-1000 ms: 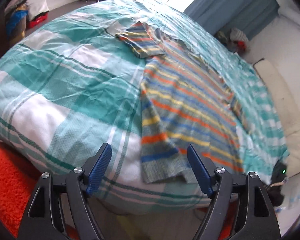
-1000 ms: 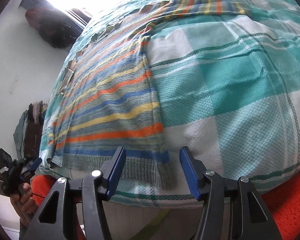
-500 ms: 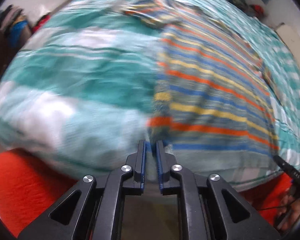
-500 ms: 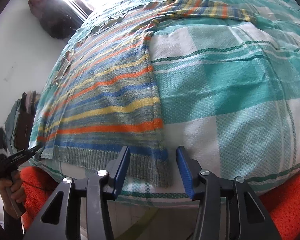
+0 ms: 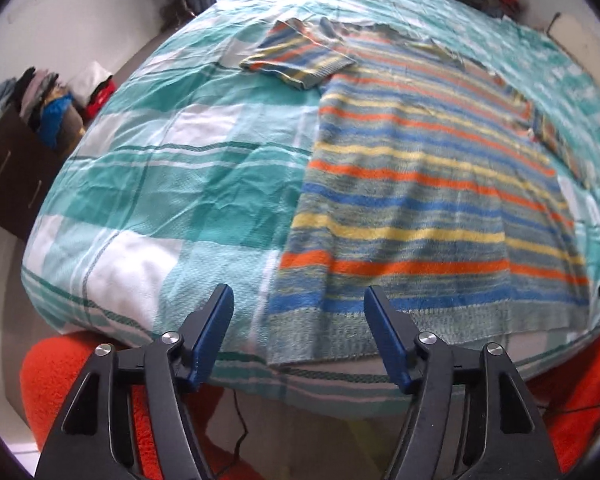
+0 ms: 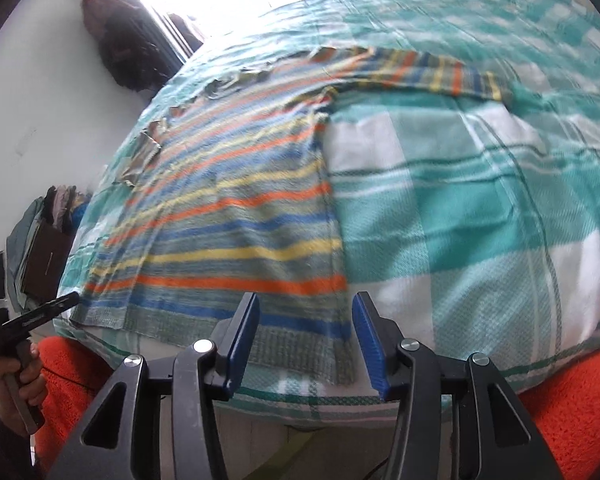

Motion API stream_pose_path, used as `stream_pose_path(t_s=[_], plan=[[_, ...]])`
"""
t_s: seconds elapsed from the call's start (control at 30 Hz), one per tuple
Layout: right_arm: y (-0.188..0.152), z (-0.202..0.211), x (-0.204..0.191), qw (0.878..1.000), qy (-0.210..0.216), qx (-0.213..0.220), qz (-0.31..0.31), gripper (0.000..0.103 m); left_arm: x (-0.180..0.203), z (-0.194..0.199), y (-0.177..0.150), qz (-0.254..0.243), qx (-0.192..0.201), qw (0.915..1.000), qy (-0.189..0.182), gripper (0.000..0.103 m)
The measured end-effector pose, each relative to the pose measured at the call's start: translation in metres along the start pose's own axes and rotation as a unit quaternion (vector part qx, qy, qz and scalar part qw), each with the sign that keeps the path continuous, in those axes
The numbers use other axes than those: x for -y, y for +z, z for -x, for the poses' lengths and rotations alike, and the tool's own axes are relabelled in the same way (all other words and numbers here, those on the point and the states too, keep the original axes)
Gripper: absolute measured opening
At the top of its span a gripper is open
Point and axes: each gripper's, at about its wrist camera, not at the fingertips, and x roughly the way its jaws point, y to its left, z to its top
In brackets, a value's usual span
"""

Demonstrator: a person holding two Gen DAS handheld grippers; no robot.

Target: Fold small clothes

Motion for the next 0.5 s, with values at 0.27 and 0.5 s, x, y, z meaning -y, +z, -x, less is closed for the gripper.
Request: stream_pose_path(t_s=[0.27,0.5], plan=[[-0.002,-0.005,-0.020,0.999,0.014,-0.002,0.038,0.049,0.007,-0.005,-0.005,-0.017,-0.001,0.9996,0.025,0.064],[-0.020,-0.050,-0.010,0.996,-0.013,-0.087,0.027,0.050,-0.004,-0.034,-0.016,-0.021,-0.047,0.9978,0.041,0.028]])
